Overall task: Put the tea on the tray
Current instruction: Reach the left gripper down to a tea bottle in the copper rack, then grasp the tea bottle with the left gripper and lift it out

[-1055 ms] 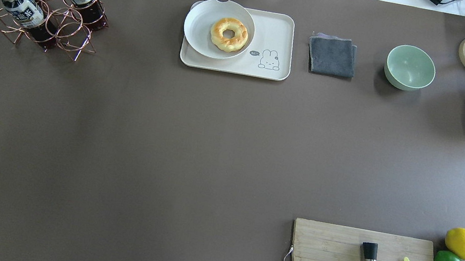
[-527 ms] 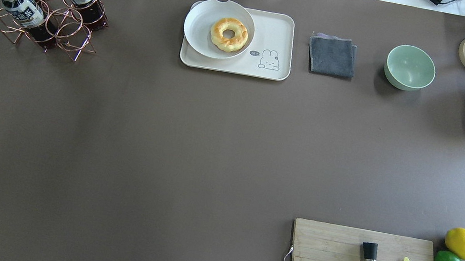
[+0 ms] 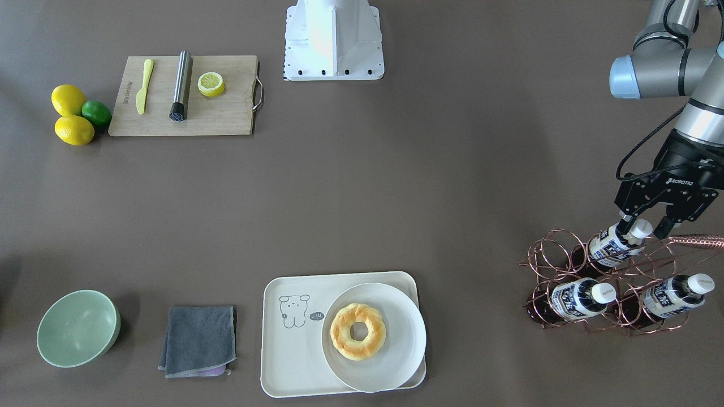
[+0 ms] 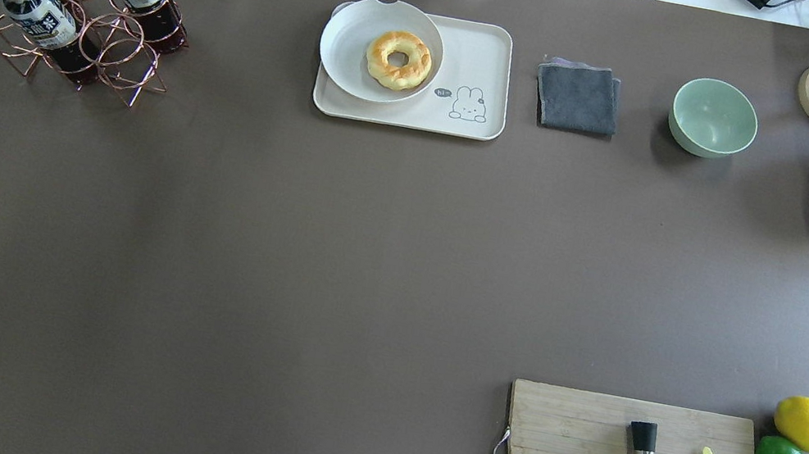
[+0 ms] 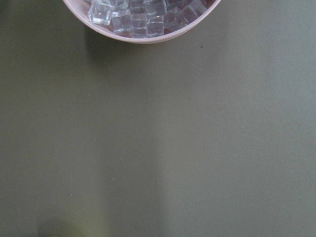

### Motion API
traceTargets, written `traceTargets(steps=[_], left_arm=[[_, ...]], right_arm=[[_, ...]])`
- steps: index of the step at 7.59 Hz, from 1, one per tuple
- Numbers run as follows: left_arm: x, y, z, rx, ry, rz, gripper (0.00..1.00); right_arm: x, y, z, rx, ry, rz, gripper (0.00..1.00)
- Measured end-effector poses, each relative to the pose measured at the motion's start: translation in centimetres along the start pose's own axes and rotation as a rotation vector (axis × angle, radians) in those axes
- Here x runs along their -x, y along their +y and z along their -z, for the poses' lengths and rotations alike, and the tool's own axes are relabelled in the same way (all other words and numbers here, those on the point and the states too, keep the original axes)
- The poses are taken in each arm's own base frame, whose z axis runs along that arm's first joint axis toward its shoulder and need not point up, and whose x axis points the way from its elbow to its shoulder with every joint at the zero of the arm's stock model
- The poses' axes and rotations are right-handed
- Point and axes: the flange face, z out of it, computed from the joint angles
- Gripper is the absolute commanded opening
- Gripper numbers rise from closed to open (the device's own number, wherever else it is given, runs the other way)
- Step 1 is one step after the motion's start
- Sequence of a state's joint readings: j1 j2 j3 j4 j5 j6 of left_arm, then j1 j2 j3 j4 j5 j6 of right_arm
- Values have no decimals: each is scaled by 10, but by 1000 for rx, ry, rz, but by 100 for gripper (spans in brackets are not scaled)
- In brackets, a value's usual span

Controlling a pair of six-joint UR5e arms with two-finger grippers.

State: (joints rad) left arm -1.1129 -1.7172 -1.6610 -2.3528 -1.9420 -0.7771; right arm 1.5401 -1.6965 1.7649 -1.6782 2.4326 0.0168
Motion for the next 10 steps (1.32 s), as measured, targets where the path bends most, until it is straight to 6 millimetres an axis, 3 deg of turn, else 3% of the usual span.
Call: traceTargets(steps=[2, 8, 10], left_arm=[[-2, 1, 0, 2, 4, 0, 2], [-4, -6, 12, 3, 21, -7, 0], [-3, -24, 38, 14, 40, 15, 0]], right_arm=[[0, 0, 0, 0, 0, 0, 100], [3, 0, 1, -2, -17, 3, 100], [3, 0, 1, -2, -20, 3, 100]])
